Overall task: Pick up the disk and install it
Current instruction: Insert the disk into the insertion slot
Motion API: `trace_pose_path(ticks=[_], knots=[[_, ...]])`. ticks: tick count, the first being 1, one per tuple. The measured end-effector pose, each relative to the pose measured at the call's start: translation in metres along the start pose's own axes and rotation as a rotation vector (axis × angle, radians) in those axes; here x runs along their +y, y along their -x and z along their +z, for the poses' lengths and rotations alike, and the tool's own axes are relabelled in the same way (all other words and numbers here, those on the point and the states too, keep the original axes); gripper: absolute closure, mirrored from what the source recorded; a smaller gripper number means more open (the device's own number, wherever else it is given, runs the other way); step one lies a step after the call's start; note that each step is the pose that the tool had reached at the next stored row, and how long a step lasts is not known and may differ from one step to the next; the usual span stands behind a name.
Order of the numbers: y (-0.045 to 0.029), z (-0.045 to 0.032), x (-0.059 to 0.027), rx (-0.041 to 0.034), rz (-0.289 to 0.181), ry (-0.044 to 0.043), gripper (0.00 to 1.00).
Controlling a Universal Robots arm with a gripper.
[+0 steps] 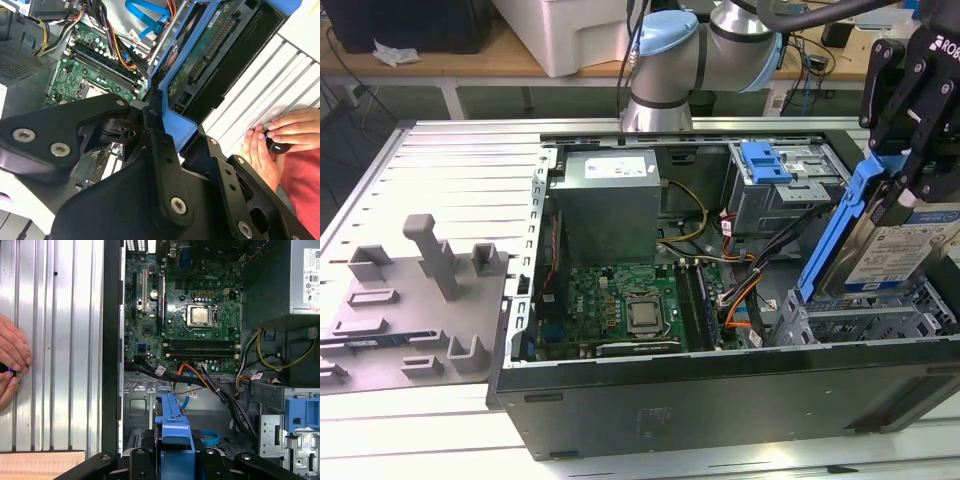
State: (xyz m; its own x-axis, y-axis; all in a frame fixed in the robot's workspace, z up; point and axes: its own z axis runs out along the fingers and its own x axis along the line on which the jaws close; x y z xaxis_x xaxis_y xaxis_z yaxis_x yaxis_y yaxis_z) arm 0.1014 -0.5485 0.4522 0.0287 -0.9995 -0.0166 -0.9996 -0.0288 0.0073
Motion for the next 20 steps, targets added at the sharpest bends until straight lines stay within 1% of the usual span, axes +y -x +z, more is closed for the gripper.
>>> trace_pose_path(ticks=[20], knots=[[-0.0002,0.0090,-0.0009,-0.0002,0.000,0.0000,0.63]])
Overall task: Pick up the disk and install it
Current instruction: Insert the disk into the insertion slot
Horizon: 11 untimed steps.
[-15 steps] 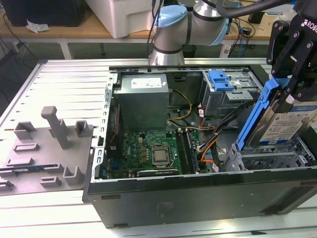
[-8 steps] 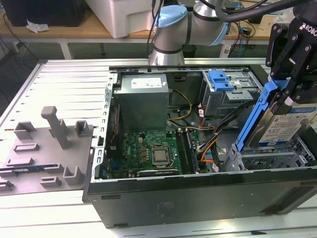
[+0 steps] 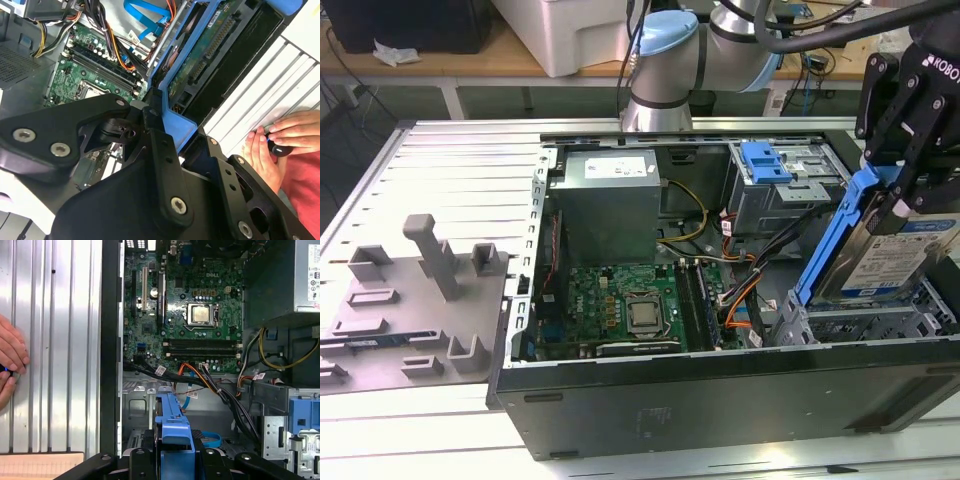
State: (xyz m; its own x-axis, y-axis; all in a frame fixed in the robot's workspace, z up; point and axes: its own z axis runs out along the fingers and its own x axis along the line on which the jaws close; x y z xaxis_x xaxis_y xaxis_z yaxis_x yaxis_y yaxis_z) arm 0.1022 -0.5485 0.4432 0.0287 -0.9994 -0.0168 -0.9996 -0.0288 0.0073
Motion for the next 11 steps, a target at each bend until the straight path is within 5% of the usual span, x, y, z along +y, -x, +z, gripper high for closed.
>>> trace_pose_path(ticks=[11], knots=[[-0.0001,0.0066,-0.0003,0.0000,0.000,0.0000,0.63]])
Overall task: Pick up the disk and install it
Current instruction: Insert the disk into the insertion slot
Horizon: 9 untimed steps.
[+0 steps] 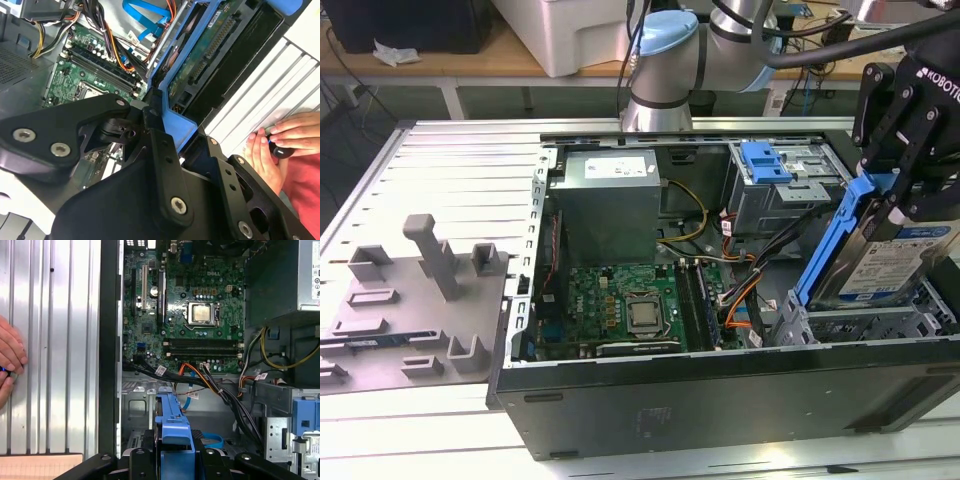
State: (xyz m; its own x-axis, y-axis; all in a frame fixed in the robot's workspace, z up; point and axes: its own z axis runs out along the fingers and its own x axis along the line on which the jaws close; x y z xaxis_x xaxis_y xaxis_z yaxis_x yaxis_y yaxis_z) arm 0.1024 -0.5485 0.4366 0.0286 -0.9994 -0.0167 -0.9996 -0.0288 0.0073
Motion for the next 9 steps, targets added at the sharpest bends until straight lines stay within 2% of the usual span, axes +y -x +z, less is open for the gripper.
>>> trace_pose_path(ticks=[9], knots=[[-0.0001,0.0051,-0.0001,0.0000,0.000,0.0000,0.63]])
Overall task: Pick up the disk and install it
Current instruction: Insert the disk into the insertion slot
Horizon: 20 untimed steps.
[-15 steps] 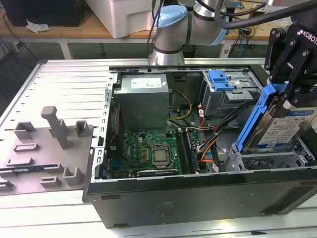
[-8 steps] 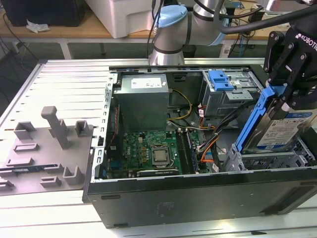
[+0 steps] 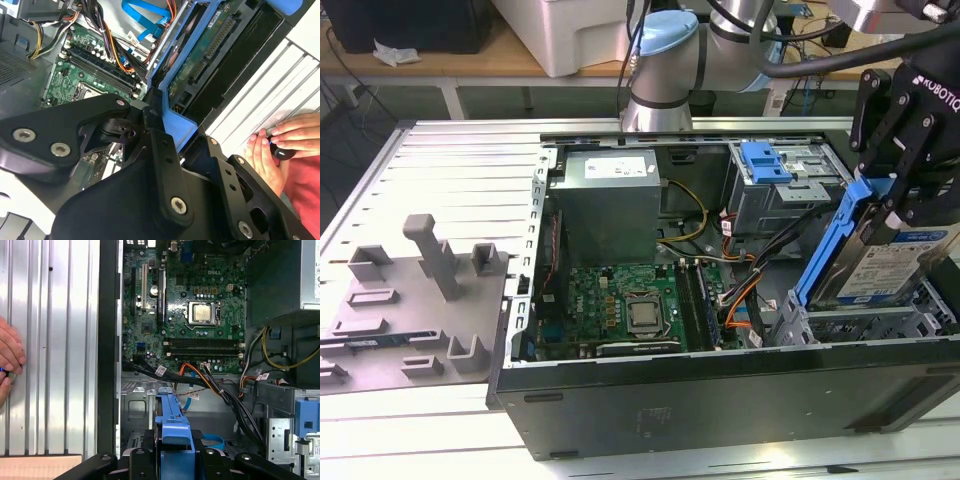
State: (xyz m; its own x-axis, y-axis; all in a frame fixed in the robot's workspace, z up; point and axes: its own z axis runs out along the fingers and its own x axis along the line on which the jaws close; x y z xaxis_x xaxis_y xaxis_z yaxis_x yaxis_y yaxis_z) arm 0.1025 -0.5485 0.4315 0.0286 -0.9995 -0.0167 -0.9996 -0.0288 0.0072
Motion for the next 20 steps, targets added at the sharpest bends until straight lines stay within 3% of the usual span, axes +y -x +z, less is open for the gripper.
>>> trace_pose_path(ticks=[20], knots=[[-0.0003,0.0149,-0.0006,0.0000,0.000,0.0000,0.63]])
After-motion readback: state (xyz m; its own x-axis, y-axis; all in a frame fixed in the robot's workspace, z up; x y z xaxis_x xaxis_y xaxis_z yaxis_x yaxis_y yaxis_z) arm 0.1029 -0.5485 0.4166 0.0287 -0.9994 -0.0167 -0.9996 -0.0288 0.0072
